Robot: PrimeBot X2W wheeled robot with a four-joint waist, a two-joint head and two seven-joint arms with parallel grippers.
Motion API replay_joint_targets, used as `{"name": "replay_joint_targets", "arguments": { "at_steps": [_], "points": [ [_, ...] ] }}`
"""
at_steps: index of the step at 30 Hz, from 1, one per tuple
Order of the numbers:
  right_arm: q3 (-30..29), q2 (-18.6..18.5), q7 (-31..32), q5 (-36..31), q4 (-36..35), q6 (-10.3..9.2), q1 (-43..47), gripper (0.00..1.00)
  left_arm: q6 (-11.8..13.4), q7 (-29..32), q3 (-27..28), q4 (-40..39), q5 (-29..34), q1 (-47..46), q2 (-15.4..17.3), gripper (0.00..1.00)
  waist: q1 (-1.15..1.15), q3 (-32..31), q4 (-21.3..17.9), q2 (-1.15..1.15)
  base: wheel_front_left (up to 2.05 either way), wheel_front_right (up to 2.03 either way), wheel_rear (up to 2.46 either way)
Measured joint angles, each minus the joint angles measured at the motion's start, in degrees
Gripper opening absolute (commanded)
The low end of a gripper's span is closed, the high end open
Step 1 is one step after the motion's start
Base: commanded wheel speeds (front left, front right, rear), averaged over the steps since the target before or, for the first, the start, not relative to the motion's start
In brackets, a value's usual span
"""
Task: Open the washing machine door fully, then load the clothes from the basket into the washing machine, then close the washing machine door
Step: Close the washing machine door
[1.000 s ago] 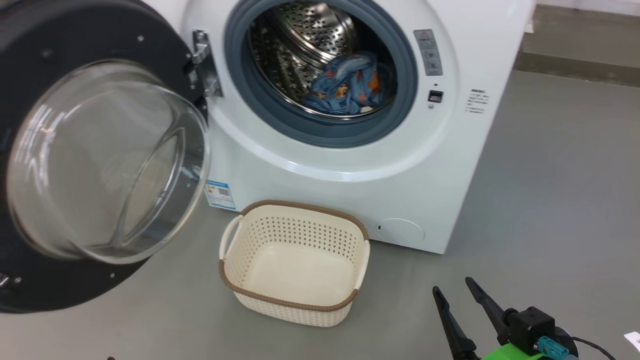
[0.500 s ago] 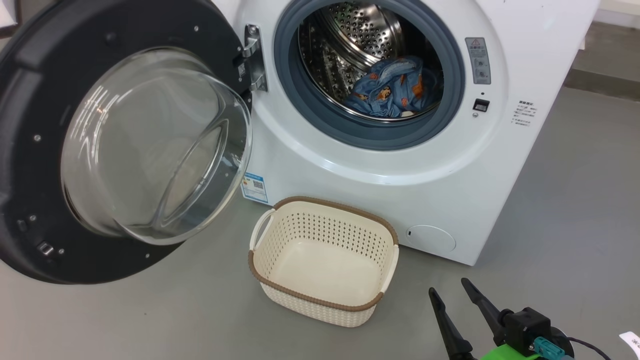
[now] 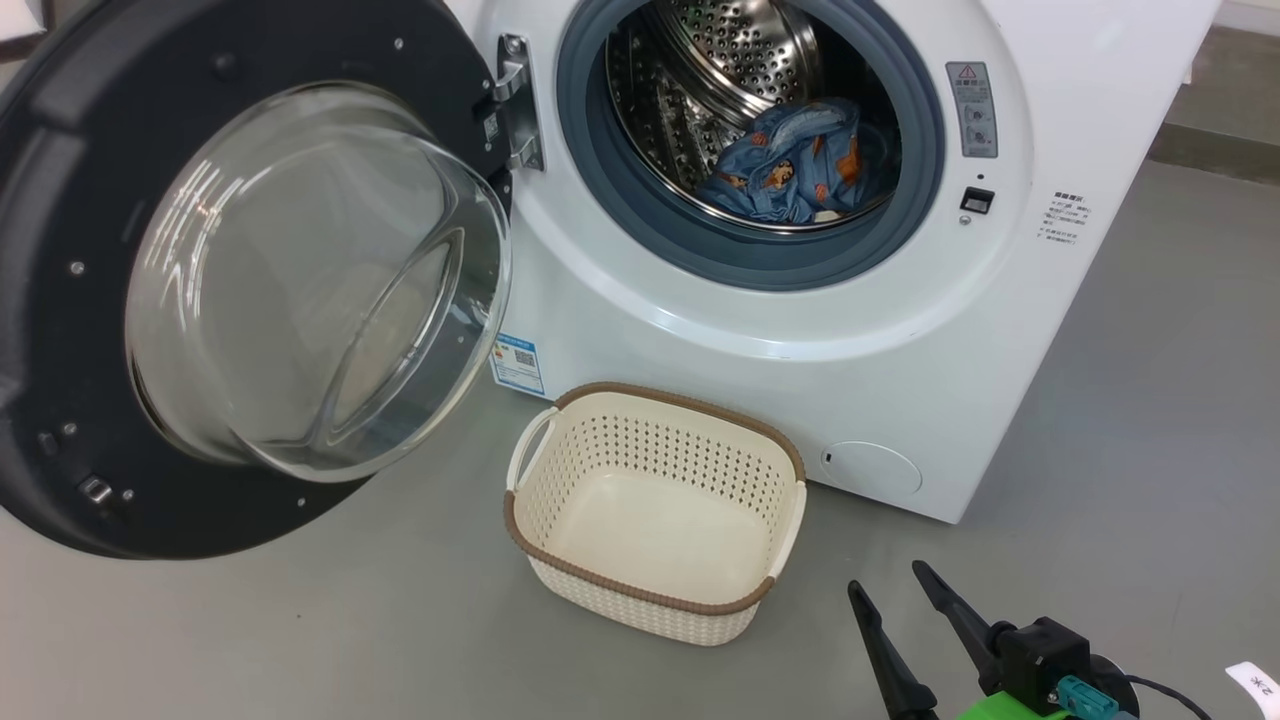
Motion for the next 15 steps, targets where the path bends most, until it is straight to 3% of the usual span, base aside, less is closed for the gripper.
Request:
{"name": "replay_joint_targets", "arguments": {
  "at_steps": [15],
  "points": [
    [-0.2,0.0,0.0,0.0,0.1,0.0,0.0,1.0,0.3,0.0,-1.0,-0.5,0.0,0.0,0.0,1.0,0.0,-0.2,-0.3,0.0,0.0,0.0,0.0]
  ]
}}
